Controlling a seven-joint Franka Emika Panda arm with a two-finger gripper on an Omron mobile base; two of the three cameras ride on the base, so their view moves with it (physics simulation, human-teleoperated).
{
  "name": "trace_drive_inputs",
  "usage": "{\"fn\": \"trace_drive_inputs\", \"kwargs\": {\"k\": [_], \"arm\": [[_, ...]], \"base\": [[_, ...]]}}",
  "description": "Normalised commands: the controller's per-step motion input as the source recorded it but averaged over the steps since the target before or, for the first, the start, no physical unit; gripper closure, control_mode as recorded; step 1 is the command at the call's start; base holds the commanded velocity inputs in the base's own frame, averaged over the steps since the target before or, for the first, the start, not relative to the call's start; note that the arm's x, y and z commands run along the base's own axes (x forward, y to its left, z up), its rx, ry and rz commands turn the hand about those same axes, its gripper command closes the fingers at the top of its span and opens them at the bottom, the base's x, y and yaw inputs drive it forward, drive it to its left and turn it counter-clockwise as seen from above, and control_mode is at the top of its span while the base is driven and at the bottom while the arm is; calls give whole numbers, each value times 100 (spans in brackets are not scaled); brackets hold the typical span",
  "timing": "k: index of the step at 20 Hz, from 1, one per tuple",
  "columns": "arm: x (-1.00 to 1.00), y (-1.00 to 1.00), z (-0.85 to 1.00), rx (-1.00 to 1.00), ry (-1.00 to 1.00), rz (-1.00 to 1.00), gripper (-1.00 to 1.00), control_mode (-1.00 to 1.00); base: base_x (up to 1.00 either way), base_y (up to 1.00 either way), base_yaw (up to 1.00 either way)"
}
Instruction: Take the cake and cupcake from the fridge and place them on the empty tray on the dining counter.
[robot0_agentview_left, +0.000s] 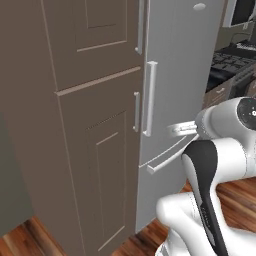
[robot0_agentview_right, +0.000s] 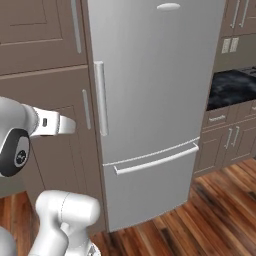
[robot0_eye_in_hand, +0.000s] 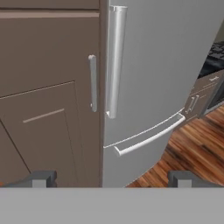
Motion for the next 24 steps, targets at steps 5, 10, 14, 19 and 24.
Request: {"fn": "trace_drive_inputs", "kwargs": {"k": [5, 10, 14, 19, 24], "arm": [[0, 0, 0, 0, 0, 0, -100, 100], [0, 0, 0, 0, 0, 0, -100, 100], [0, 0, 0, 0, 0, 0, -100, 100], [13, -17, 0, 7, 1, 1, -100, -100], [56, -69, -12, 21, 5, 8, -100, -100]], "base": [[24, 0, 0], [9, -7, 0], [19, -16, 1], [17, -12, 0], [0, 0, 0]]}}
